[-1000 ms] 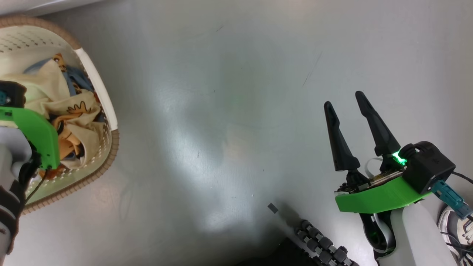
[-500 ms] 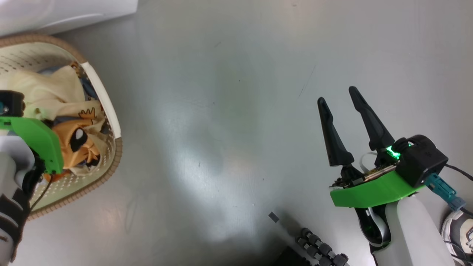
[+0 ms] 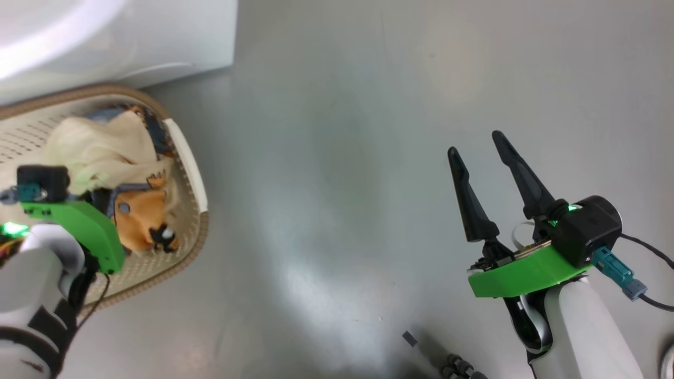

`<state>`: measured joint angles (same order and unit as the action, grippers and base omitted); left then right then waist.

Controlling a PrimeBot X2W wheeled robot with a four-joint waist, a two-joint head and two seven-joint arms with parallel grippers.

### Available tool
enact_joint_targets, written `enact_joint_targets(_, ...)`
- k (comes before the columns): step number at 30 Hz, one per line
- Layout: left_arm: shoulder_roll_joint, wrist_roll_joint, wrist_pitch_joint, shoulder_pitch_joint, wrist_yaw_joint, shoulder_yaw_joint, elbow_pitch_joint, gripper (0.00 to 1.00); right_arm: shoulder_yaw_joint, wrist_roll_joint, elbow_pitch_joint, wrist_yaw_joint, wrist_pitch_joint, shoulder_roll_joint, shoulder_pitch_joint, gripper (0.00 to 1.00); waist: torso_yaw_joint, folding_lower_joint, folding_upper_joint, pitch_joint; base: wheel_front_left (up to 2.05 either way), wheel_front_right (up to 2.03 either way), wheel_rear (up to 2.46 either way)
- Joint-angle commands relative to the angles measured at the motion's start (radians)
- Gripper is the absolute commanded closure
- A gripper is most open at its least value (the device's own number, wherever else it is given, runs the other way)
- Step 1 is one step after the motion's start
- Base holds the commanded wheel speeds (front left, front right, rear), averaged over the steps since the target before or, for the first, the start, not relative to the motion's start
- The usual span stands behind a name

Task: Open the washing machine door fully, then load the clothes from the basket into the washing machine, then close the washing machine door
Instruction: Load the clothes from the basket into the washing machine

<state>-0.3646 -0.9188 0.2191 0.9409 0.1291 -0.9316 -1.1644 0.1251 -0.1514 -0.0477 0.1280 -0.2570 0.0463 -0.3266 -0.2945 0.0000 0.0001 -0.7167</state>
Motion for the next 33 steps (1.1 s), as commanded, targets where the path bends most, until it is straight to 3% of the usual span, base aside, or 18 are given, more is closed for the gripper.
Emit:
enact_joint_targets(1,-0.029,-0.016,0.021,-0.034,0.002,0.018,0.01,1.0,0.015,0.013,0.013,0.003,-0.005,0.004,0.039,0.0,0.037,0.0,-0.0001,0.056,0.0,0.0,0.0)
enact_joint_targets(8,-0.02,-0.028,0.042,-0.083,0.002,0.058,0.053,1.0,0.013,0.034,-0.001,0.003,-0.005,0.004,0.051,0.0,0.067,0.0,-0.0001,0.134,0.0,0.0,0.0)
enact_joint_targets(20,-0.04,0.112,0.043,-0.231,-0.048,0.314,0.296,1.0,-0.004,0.051,-0.02,0.003,-0.005,0.004,0.067,0.0,0.116,0.0,-0.0001,0.218,0.0,0.0,0.0)
enact_joint_targets(33,0.02,0.277,0.043,-0.451,-0.058,0.57,0.518,1.0,-0.015,0.052,-0.051,0.003,-0.005,0.004,0.088,0.0,0.162,0.0,-0.0001,0.346,0.0,0.0,0.0)
